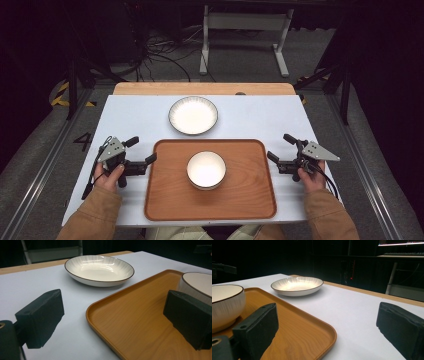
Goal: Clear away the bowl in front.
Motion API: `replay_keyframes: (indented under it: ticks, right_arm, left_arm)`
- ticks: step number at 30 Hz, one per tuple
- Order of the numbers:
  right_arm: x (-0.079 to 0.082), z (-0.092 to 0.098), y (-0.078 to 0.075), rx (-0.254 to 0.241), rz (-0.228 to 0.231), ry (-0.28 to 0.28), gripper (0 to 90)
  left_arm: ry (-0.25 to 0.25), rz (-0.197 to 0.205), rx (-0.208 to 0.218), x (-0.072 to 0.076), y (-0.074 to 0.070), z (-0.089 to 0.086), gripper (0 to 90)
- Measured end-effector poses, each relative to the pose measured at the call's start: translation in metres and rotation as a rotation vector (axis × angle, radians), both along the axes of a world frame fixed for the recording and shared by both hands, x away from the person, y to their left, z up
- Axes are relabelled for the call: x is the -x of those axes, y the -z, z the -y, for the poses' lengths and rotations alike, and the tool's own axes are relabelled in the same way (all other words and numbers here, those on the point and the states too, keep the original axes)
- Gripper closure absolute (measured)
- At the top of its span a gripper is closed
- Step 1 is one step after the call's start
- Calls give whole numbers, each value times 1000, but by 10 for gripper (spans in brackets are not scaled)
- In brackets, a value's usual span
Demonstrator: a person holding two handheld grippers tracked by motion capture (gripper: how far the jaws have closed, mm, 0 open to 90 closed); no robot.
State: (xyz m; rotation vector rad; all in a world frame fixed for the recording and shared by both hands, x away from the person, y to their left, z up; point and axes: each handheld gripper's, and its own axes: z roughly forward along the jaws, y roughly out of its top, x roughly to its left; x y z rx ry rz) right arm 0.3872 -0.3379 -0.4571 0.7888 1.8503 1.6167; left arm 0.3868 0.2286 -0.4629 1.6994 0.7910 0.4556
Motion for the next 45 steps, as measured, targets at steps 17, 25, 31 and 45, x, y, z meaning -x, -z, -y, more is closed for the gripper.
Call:
replay_keyframes:
  ticks: [17, 25, 31, 45]
  right_arm:
    - [0, 0, 0, 3, 2, 1, 47]
    - [1, 0, 0, 4, 1, 2, 47]
    - [1, -1, 0, 4, 1, 2, 47]
    - [1, -1, 0, 5, 3, 3, 47]
  left_arm:
    - [9, -2, -4, 2, 5, -1, 35]
    - [11, -2, -6, 2, 5, 0, 37]
    - [8, 0, -6, 2, 5, 0, 37]
    - [11, -2, -7, 2, 5, 0, 37]
